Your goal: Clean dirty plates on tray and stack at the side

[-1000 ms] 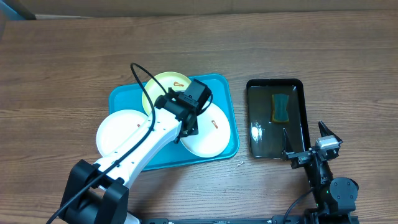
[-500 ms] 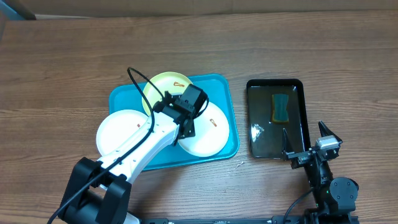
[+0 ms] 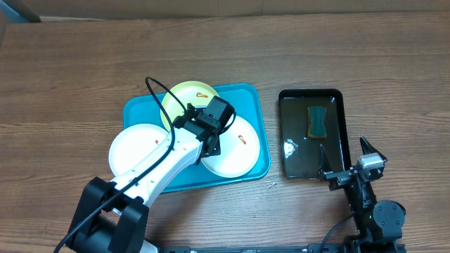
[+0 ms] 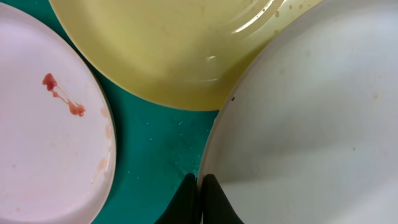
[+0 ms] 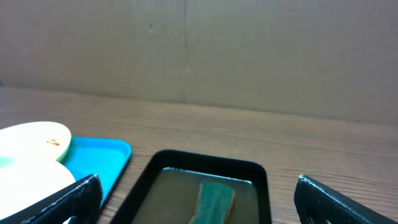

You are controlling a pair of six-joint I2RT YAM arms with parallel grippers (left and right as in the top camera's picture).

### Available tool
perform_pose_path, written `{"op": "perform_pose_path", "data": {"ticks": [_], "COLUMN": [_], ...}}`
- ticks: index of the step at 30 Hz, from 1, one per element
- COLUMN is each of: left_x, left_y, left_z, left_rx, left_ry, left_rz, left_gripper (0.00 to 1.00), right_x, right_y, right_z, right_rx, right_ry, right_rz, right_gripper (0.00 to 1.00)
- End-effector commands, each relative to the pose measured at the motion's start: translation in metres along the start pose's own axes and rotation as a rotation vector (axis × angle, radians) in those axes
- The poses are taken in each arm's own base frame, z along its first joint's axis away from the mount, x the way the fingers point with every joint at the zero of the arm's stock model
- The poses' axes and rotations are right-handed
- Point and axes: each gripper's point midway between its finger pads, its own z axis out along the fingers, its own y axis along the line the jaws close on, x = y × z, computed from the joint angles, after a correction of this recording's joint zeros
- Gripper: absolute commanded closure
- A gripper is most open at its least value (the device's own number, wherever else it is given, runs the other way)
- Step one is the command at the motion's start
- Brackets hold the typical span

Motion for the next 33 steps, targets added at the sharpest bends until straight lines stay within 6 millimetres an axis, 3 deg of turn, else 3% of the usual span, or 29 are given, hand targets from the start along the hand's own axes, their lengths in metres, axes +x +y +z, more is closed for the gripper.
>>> {"op": "perform_pose_path", "data": {"ticks": [1,6,13,17,23,27,33], "left_x": [0.002,0.002,0.002,0.003,0.002,0.002,0.004], "left_y": [0.002,0.002,0.003,0.003,0.002,0.001,0.001], "left_z": [0.002,0.002,0.002,0.002,0.002,0.002,0.008], "left_rx": [-0.004,-0.005,-0.005,-0.008,-0.004,-0.001,-0.01], "left_ry": [0.006,0.006,0.007,0.01,0.005,0.007,0.021], "left_rz": [0.018,0.018,0.018,0.024,0.033,0.033,0.043], "left_gripper": [0.96,0.96,0.96,0.96,0.96,0.96,0.96], "right_x": [-0.003,-0.01,-0.082,-0.112,-0.134,-0.117,-0.045], "right_y": [0.013,0.003,-0.005,-0.004,-0.006,-0.01,-0.012], "right_z": [-0.001,-0.009,-0.02,-0.01,0.024,0.049,0.07], "right_rx": [-0.075,-0.007,0.058,0.063,0.071,0.084,0.11], "right_ry": [-0.015,0.082,0.248,0.469,0.757,0.902,1.174], "right_rz": [0.036,0.12,0.245,0.287,0.33,0.344,0.374], "right_gripper": [0.0,0.0,0.0,0.0,0.0,0.0,0.25]}}
